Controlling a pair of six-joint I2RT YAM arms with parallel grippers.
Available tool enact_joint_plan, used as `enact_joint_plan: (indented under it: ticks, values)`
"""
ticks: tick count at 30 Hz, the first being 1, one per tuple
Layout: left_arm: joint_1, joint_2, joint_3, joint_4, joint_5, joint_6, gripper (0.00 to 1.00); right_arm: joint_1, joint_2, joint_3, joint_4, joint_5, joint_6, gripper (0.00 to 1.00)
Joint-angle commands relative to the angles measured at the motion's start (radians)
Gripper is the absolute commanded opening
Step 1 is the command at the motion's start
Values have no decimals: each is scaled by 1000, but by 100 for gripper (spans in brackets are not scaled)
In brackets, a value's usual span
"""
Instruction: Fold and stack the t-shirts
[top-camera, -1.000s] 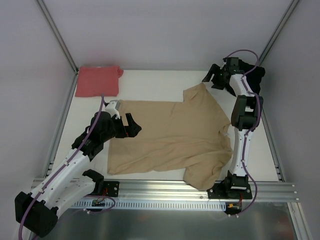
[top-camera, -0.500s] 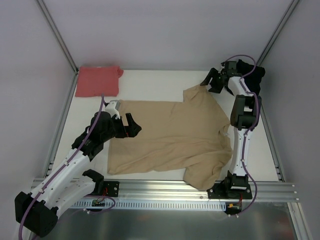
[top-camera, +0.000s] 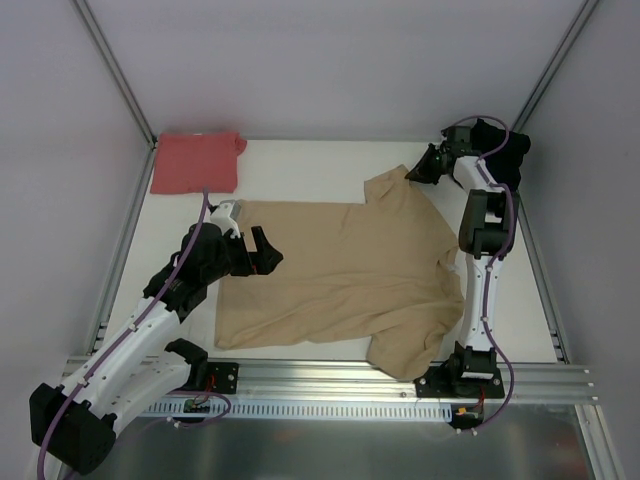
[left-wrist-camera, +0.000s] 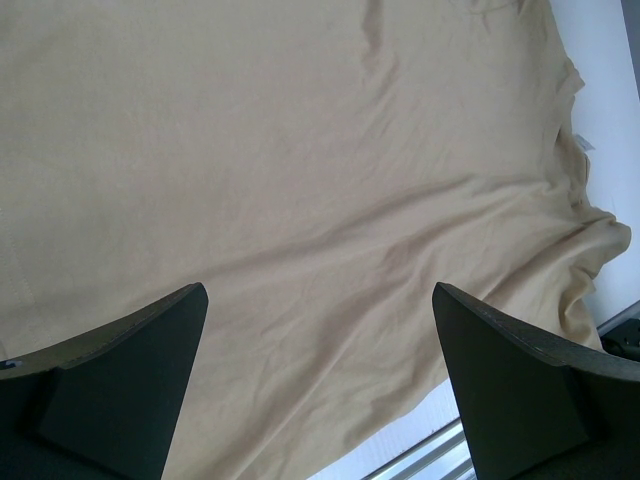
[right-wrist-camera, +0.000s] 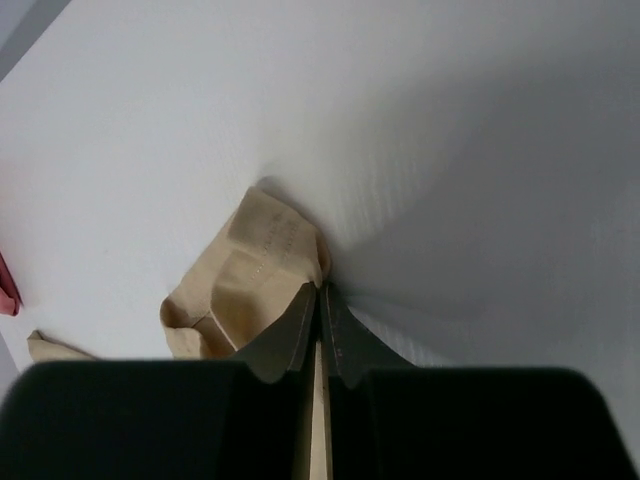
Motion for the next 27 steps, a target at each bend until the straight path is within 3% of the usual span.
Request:
enact_joint_plan:
  ticks: [1, 12, 21, 22, 25, 26, 27]
  values:
    - [-8, -8, 7, 14, 3, 21, 99, 1, -7, 21, 15, 17, -3, 4]
    - [-9, -34, -13, 5, -1, 16, 99, -8, -259, -186, 35, 368, -158, 1]
    - [-8, -54, -23, -4, 2, 10, 99, -31, -290, -199, 14, 416, -175, 1]
    - [-8, -54, -25, -4, 0, 10, 99, -33, -285, -196, 3, 413, -177, 3]
    - [-8, -48, -26, -3, 9, 7, 99, -33, -278, -193, -8, 417, -175, 38]
    - [-9, -45, -26, -1, 8, 7, 99, -33, -276, -190, -6, 416, -175, 61]
    - [-9, -45, -26, -3, 8, 9, 99, -34, -267, -185, -8, 413, -177, 64]
